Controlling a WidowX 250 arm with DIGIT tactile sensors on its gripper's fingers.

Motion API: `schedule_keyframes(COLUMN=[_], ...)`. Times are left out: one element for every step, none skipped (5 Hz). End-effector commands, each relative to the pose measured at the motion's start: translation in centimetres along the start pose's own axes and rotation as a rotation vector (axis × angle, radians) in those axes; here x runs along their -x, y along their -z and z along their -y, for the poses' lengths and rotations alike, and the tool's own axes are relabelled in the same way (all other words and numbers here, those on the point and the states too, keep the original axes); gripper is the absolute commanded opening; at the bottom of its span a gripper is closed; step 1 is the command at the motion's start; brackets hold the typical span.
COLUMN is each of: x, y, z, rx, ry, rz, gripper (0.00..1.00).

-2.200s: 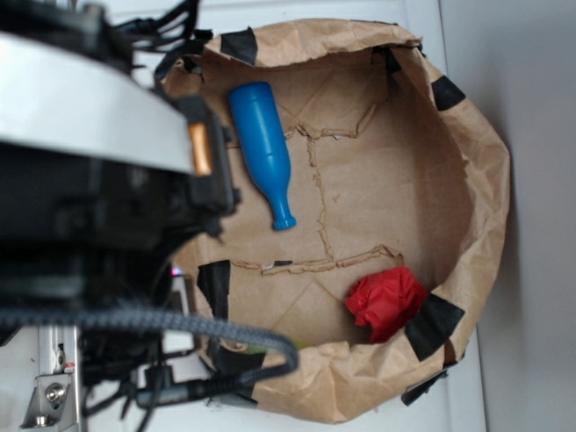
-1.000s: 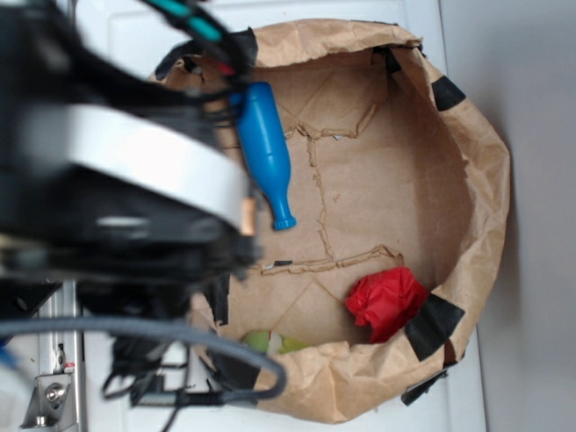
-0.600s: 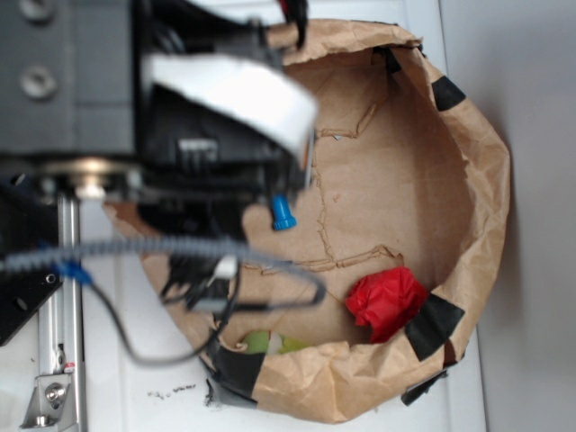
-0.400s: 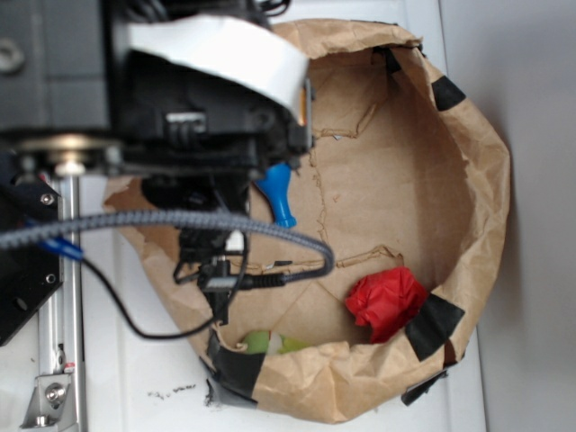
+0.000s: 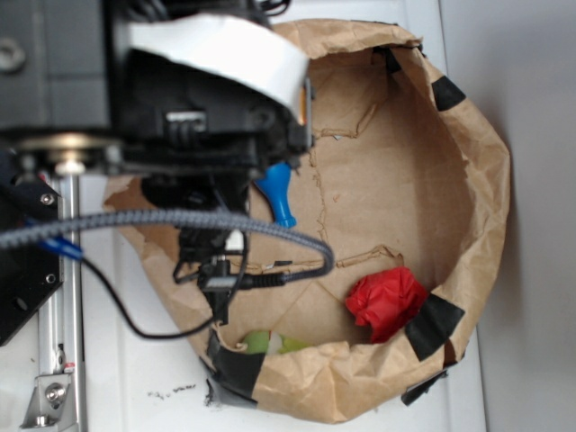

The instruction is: Grab the blue bottle.

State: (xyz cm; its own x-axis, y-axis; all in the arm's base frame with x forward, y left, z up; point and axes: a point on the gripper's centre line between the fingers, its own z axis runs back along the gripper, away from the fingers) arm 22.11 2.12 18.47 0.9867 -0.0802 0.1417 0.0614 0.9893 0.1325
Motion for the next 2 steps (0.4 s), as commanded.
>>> schedule_keyframes(x=[-1.7,-1.7], y=[1.2,2.9], z=[-1.1,-1.3], rx=[0.086,0.127], ry=[0.337,0.535], rz=[0.141,0.176], gripper=[1.00,1.00])
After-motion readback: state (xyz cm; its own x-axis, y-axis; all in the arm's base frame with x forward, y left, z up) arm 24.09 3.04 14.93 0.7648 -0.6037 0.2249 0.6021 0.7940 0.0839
